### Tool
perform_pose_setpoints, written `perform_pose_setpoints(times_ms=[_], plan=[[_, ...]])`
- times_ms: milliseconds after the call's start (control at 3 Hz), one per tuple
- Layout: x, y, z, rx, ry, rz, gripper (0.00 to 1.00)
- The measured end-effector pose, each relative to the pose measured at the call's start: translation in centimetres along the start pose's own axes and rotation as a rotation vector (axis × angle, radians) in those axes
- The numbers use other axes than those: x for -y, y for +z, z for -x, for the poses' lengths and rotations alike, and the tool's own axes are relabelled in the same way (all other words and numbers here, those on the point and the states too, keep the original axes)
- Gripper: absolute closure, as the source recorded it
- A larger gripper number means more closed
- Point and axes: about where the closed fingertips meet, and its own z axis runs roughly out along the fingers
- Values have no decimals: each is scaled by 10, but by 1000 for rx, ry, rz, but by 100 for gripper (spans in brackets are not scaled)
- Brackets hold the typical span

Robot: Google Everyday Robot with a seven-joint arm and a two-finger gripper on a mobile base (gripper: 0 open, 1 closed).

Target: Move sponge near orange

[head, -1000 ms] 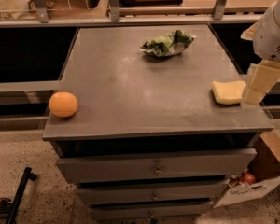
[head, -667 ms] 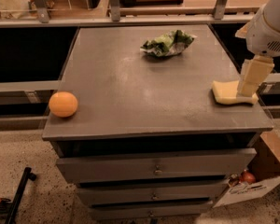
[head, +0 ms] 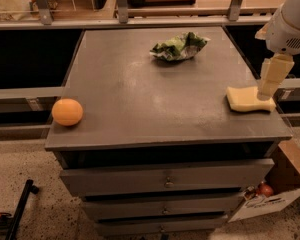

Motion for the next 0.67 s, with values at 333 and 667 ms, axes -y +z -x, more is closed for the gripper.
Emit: perform_pose_setpoints(times_ms=[333,667], plan=[[4,4,-10,0,13,26,0],[-5,19,-17,33,34,84,0]])
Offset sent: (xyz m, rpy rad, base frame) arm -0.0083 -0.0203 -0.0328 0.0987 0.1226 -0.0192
